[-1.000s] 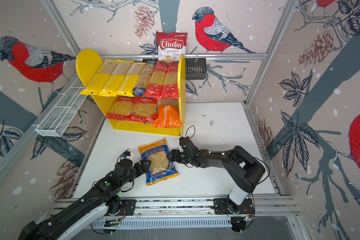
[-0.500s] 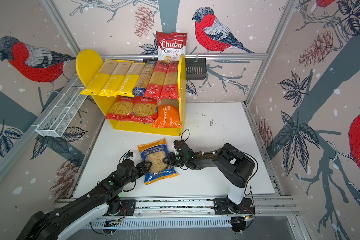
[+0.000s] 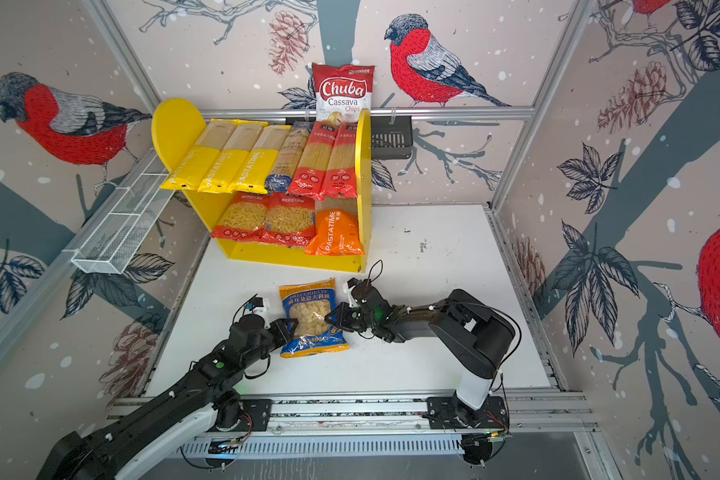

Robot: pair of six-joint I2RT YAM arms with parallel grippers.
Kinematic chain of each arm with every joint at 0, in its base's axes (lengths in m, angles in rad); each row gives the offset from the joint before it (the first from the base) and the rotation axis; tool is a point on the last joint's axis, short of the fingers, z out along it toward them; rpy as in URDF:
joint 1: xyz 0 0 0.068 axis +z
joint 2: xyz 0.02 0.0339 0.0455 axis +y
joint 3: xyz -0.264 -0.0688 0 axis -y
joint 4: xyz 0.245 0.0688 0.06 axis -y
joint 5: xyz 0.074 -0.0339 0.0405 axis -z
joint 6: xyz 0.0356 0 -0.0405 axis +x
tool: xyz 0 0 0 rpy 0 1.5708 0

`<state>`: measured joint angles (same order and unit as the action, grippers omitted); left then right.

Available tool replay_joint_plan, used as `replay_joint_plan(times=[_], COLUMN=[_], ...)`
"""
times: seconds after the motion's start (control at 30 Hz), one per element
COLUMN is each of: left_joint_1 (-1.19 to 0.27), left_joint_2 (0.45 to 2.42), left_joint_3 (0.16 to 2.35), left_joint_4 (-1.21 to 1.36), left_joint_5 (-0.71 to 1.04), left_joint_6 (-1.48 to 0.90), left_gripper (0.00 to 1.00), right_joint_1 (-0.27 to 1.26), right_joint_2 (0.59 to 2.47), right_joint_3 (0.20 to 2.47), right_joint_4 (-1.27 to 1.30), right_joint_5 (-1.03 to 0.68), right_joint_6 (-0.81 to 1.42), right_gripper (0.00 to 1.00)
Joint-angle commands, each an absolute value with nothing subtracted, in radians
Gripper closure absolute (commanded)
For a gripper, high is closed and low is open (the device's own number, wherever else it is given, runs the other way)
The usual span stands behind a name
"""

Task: Place and organize the pasta boxes and bags onto the shelf
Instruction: 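Rotate the Orecchiette bag upright with both grippers, pointing it toward the shelf, then carry the upright Orecchiette bag with both grippers toward the lower shelf front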

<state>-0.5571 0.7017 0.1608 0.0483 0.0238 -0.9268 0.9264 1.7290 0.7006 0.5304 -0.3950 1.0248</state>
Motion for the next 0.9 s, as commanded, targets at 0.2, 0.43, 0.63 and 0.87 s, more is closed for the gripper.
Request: replay_joint_plan(times=[0.2,0.43,0.63,0.87], left_joint_1=[-0.528,-0.407,-0.335,-0.324], left_joint_2=[0.712,0.818,0.880,0.836], left_joint_3=[0.242,0.315,0.398,0.379], left_joint_4=[0.075,0.150,0.155,0.108], left_joint_5=[0.000,0.056,0.108,0.146], left_joint_6=[-0.831,-0.726,-0.672,-0.693], left_gripper=[0.80,0.86,0.92,0.84], right_joint_1=[0.923,0.916,0.905,0.898], right_joint_2=[1.663,1.688,1.712,1.688], right_joint_3=[0.680,0.750,0.795,0.732], right_joint_4=[0.739,0.825,0.842,0.805], right_joint_5=[-0.322,-0.248,-0.232,-0.229], right_joint_6=[1.030,0.973,0.946,0.953], right_gripper=[0.92,0.99,1.00,1.00])
